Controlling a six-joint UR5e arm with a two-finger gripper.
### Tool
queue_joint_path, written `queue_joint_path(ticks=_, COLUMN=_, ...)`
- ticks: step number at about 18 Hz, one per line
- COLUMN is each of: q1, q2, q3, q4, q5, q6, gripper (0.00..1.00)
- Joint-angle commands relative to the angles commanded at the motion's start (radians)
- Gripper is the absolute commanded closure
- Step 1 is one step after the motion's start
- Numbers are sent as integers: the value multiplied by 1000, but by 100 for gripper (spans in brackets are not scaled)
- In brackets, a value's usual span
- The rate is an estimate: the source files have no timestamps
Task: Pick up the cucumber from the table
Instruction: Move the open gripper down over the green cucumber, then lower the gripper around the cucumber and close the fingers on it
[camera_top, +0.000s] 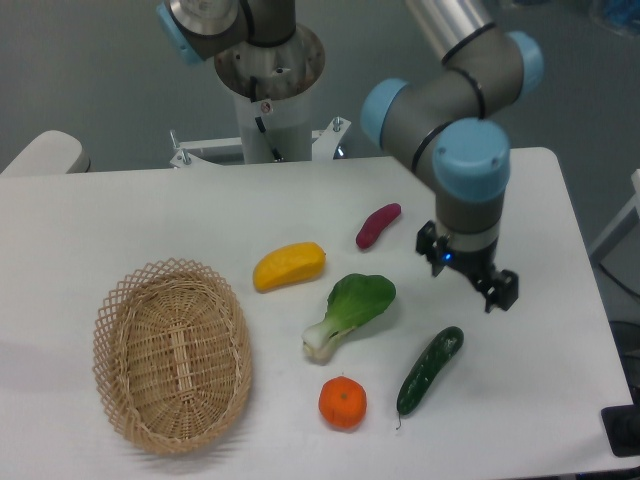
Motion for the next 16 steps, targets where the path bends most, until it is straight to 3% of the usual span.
queue_joint_path(ticks=7, q1=-11, q2=-118, q3=83, q4=11, q5=-58, q6=-147, gripper=0)
queue_joint_path(ticks=9, q1=-9, q2=-135, q3=88, q4=14, q5=-58, q6=-147, gripper=0)
queue_joint_path(ticks=12, q1=-9, q2=-155, q3=92, q4=71, q5=-55, q6=-140, gripper=0)
queue_joint_path(ticks=16, q1=-6, q2=-167, q3=106, q4=75, q5=-55, q6=-137, gripper=0)
